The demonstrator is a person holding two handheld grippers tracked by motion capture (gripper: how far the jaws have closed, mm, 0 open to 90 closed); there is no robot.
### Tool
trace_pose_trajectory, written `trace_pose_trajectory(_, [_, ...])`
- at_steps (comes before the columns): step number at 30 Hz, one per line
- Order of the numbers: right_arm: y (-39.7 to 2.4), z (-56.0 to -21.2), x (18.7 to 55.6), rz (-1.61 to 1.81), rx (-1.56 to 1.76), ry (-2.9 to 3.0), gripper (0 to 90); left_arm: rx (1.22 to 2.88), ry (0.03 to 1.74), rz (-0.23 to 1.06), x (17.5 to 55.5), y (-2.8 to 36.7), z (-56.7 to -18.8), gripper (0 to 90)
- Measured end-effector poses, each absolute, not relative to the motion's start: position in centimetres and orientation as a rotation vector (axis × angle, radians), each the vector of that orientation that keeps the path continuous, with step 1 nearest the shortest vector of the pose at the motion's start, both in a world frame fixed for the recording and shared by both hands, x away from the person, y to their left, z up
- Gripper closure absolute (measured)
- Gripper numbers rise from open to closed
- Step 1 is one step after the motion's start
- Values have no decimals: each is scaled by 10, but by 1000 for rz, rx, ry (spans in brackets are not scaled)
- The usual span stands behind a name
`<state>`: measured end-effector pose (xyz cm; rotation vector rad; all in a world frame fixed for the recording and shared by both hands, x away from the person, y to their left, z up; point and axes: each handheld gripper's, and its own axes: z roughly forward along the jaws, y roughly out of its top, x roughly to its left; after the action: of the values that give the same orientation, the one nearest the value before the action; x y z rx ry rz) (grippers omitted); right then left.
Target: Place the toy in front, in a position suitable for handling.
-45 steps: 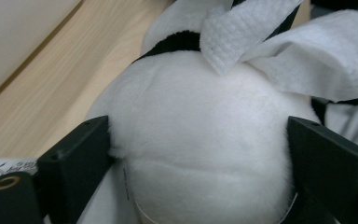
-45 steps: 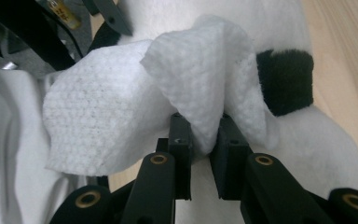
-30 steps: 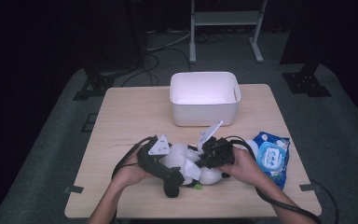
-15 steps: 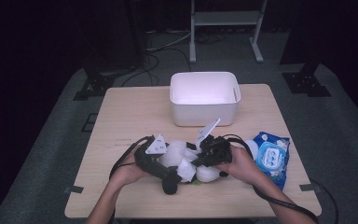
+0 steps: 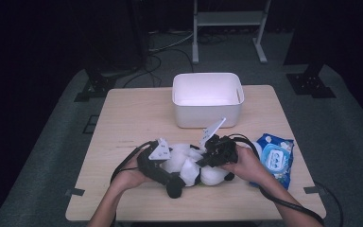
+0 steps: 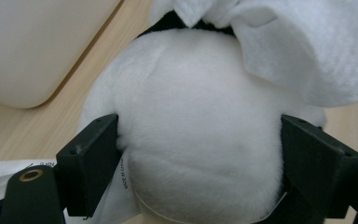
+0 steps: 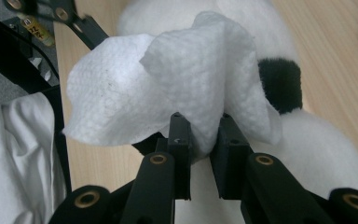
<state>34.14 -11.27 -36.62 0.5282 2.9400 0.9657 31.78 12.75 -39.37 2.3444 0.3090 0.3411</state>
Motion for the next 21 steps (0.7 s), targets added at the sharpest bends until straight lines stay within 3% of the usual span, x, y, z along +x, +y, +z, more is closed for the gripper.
trace_pose_trajectory(5, [-116, -372, 338, 972, 534, 2956, 786, 2284, 370, 229, 320, 132, -383, 129])
trace_pose_trajectory(21, [-124, -361, 325, 939, 485, 2920, 786, 2256, 402, 226, 320, 128, -393, 176])
